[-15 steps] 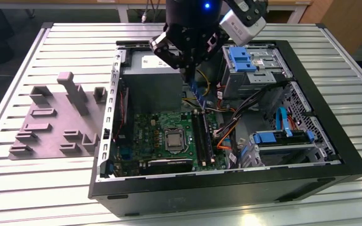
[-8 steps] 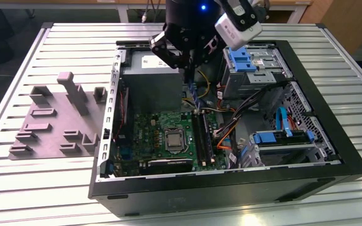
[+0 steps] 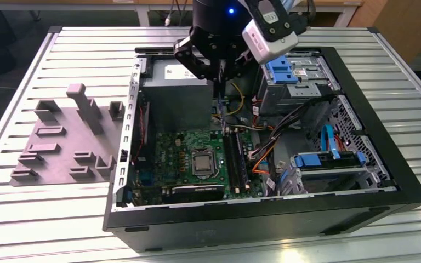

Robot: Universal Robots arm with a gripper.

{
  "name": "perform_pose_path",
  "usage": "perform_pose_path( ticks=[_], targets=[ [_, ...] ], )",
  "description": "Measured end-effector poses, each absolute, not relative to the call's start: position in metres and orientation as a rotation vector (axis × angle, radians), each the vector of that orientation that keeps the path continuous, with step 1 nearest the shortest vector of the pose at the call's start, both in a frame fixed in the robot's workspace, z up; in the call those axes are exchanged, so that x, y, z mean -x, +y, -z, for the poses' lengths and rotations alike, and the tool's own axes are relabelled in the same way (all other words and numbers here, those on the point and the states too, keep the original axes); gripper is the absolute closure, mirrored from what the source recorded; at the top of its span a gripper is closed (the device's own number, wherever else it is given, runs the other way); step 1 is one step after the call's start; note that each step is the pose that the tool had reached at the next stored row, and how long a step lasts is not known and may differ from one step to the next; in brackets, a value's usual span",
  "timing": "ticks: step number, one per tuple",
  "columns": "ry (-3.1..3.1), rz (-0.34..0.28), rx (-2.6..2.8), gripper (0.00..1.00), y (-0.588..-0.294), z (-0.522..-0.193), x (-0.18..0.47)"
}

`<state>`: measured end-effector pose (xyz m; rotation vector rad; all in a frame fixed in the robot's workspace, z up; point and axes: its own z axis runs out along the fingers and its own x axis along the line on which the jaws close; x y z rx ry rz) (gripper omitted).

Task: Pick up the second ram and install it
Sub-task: 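Insert the second ram into the second slot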

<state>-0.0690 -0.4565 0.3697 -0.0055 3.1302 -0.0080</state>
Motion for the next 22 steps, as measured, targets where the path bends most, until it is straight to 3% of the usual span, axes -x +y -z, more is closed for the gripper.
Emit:
perform_pose_path(
  ticks=[22],
  targets=[
    [3.130,0.008,0.002,0.86,-0.456,-0.357,0.052]
  ],
)
